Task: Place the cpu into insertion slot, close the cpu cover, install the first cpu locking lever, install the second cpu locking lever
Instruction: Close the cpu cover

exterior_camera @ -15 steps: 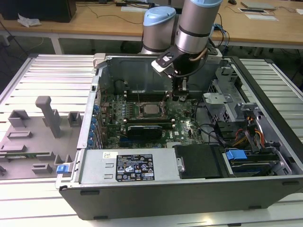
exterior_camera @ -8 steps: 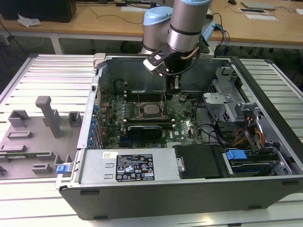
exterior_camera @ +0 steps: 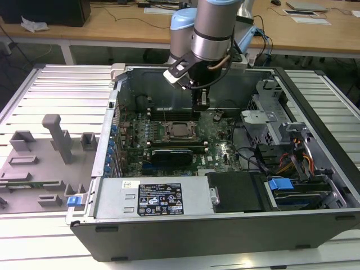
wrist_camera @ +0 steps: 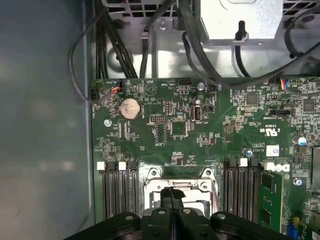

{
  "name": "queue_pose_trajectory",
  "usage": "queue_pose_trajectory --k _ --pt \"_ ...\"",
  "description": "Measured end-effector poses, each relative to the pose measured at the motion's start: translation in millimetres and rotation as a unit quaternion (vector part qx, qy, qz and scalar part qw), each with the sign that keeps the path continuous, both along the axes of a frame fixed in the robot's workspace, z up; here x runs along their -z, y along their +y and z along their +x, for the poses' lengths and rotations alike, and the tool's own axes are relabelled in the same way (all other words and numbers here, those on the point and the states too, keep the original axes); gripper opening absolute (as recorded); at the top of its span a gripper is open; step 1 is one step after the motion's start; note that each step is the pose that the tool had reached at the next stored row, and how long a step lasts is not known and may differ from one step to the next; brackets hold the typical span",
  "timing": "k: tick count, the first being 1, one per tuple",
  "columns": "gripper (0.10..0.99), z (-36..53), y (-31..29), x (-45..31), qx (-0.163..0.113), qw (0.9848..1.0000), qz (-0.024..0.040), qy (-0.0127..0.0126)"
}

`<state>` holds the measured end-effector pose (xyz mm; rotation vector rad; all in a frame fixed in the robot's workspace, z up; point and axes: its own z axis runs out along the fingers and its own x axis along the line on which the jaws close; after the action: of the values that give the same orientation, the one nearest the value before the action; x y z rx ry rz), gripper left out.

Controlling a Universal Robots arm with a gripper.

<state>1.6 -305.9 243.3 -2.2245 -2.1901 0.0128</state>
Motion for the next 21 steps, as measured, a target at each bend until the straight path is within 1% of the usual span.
queue_pose_trajectory --k 1,2,4,5,6,7,8,10,12,15,16,20,21 --pt "0.106 -4.4 0.1 1.2 0.0 1.0 -0.0003 -0.0066" --pt "0.106 -9.6 0.0 2.7 0.0 1.0 -0.0004 -0.0093" --pt "0.106 -15.1 0.0 4.0 0.0 1.0 -0.0004 -0.0099" --pt "0.106 -19.1 -0.3 5.0 0.0 0.9999 -0.0004 -0.0105" --pt "0.106 -25.2 -1.5 6.7 0.0 0.9999 -0.0004 -0.0115" --pt "0.106 -27.4 -2.5 7.3 0.0 0.9999 -0.0004 -0.0118" --pt "0.106 -29.7 -3.9 8.0 0.0 0.9999 -0.0004 -0.0119" --pt "0.106 -34.9 -9.8 10.1 0.0 0.9999 -0.0004 -0.012" --pt "0.106 -37.6 -14.1 11.6 0.0 0.9999 -0.0004 -0.012" --pt "0.106 -40.9 -18.5 14.8 0.0 0.9999 -0.0004 -0.0122" --pt "0.106 -41.5 -18.9 16.0 0.0 0.9999 -0.0003 -0.0123" --pt "0.106 -41.5 -19.0 16.0 -0.001 0.9999 -0.0004 -0.0124" --pt "0.106 -41.5 -19.0 16.0 -0.006 0.9999 -0.0004 -0.0124"
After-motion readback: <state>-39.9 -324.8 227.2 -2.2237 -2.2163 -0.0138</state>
